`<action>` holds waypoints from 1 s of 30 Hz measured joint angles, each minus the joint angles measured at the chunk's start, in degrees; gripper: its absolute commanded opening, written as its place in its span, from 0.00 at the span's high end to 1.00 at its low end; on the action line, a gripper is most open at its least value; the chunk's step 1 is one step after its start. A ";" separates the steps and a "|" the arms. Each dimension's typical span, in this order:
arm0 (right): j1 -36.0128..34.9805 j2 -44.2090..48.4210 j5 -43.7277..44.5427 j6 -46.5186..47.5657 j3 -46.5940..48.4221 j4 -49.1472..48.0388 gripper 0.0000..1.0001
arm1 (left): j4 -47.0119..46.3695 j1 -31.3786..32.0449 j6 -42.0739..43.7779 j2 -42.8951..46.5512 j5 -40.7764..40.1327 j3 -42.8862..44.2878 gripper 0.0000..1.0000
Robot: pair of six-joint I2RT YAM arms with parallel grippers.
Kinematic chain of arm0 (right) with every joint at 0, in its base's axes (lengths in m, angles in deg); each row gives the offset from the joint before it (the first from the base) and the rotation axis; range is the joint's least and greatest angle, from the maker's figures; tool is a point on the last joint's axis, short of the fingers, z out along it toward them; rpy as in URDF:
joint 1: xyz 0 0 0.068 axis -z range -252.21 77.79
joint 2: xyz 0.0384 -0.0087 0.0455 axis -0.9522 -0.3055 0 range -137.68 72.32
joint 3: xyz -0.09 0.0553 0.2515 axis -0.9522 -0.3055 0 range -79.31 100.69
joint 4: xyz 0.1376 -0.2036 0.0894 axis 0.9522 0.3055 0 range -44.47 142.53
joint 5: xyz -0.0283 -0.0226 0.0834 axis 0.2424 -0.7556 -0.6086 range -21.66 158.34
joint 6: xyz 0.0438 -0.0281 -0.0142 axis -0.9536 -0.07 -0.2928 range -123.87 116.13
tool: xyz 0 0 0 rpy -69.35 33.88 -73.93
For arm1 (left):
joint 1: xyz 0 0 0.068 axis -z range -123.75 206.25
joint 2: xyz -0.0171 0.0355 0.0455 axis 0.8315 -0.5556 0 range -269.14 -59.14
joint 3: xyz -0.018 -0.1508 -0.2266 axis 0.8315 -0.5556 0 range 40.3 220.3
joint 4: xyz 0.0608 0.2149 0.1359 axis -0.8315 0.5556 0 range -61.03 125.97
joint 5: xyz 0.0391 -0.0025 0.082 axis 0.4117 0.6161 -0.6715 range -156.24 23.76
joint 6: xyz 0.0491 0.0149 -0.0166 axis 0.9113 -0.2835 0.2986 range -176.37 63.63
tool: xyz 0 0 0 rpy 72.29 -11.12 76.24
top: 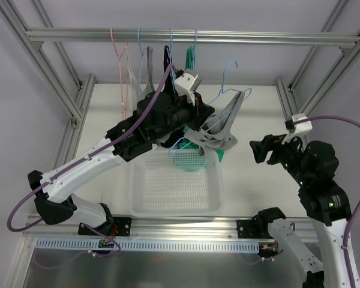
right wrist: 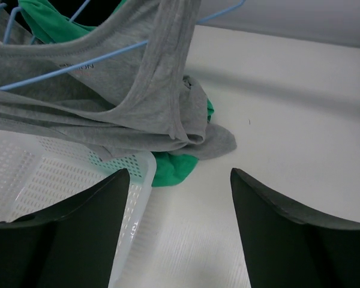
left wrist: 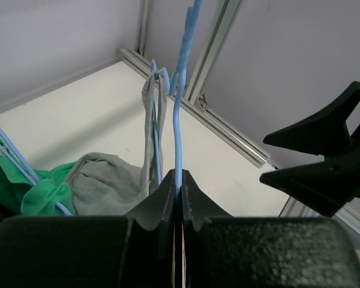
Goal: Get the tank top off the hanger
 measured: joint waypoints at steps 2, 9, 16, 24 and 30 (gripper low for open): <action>0.09 -1.90 -2.03 0.68 0.02 -3.04 0.30 | 0.02 0.00 0.00 0.70 0.26 -0.70 1.00; 3.10 -12.72 -6.82 1.01 3.52 -11.02 0.31 | 0.17 0.00 -0.46 2.49 3.28 -1.38 1.00; 5.64 -21.31 -10.05 -1.05 8.59 -16.90 0.35 | 0.15 0.00 -2.34 3.39 6.95 -1.57 1.00; 5.68 -23.87 -13.27 -2.80 9.22 -19.54 0.64 | 0.15 0.00 -3.61 3.08 9.14 -1.46 1.00; 6.10 -22.95 -12.17 -2.43 7.80 -19.91 1.00 | 0.13 0.00 -3.89 1.95 9.20 -0.46 1.00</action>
